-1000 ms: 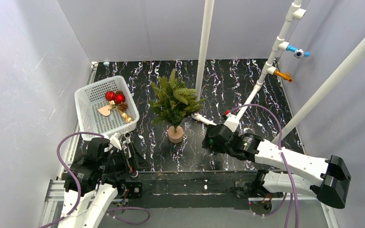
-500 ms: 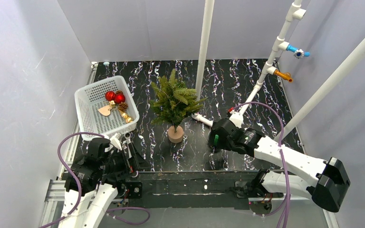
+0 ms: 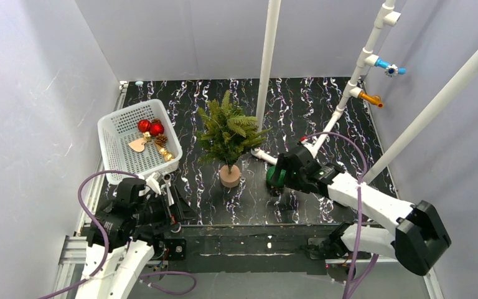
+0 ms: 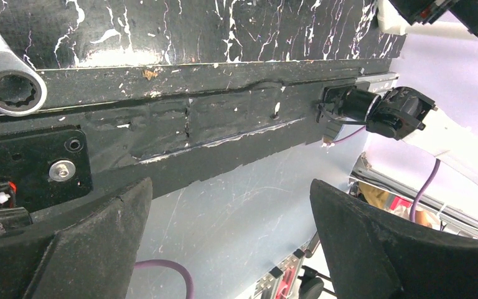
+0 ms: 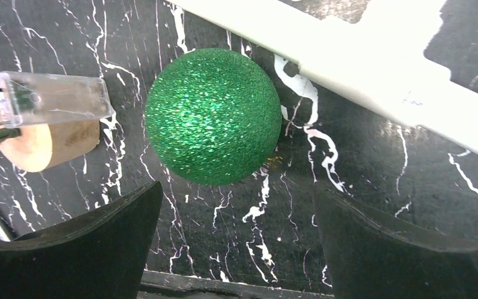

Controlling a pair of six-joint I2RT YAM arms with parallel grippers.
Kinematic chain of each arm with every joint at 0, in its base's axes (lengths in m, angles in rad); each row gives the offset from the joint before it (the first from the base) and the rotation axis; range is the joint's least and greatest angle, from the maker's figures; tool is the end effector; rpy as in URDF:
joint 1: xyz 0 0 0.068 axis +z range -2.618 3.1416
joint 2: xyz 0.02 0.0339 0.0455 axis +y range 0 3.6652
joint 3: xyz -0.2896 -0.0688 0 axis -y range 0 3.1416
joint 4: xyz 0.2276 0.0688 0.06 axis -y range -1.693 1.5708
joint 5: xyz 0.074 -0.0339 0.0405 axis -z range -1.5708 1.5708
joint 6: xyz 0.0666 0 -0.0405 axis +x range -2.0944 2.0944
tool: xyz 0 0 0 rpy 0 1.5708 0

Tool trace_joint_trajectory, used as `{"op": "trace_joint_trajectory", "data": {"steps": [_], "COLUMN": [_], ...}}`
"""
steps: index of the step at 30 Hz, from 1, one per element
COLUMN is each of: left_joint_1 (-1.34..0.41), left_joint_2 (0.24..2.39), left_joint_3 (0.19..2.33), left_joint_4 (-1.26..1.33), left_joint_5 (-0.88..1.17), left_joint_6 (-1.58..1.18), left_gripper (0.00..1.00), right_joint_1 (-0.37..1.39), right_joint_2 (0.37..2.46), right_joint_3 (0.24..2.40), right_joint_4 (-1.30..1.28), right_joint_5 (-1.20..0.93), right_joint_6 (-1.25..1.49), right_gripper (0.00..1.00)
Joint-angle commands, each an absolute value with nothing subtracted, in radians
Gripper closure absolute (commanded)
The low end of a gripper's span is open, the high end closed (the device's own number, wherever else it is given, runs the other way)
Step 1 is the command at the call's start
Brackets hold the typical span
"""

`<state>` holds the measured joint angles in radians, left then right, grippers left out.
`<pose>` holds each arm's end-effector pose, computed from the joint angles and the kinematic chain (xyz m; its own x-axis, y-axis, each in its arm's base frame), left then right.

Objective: Decorate the small christmas tree
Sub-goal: Pick up the decoration item from the center of the board.

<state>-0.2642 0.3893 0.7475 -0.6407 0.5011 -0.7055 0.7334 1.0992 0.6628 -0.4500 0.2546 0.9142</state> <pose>0.0605 -0.0495 0.3225 -0.6421 -0.4154 -0.6443 0.3389 0.6000 -0.7247 0.1654 0.1265 0.2224 -0.7708 0.3373 -0.5405 0.1327 0.9147 0.3816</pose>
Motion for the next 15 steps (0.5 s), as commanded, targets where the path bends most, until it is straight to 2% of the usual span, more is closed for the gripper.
{"op": "trace_joint_trajectory", "data": {"steps": [1, 15], "left_joint_1": [-0.266, -0.266], "left_joint_2": [0.415, 0.426], "left_joint_3": [0.75, 0.754], "left_joint_4": [-0.673, -0.67], "left_joint_5": [0.531, 0.532], "left_joint_6": [-0.688, -0.677], "left_gripper": [0.01, 0.0], "right_joint_1": [0.728, 0.698], "right_joint_2": [1.192, 1.342], "right_joint_3": [0.736, 0.819], "right_joint_4": [-0.384, -0.321], "right_joint_5": [0.207, 0.147], "right_joint_6": [0.854, 0.805], "right_gripper": [0.02, 0.02]}}
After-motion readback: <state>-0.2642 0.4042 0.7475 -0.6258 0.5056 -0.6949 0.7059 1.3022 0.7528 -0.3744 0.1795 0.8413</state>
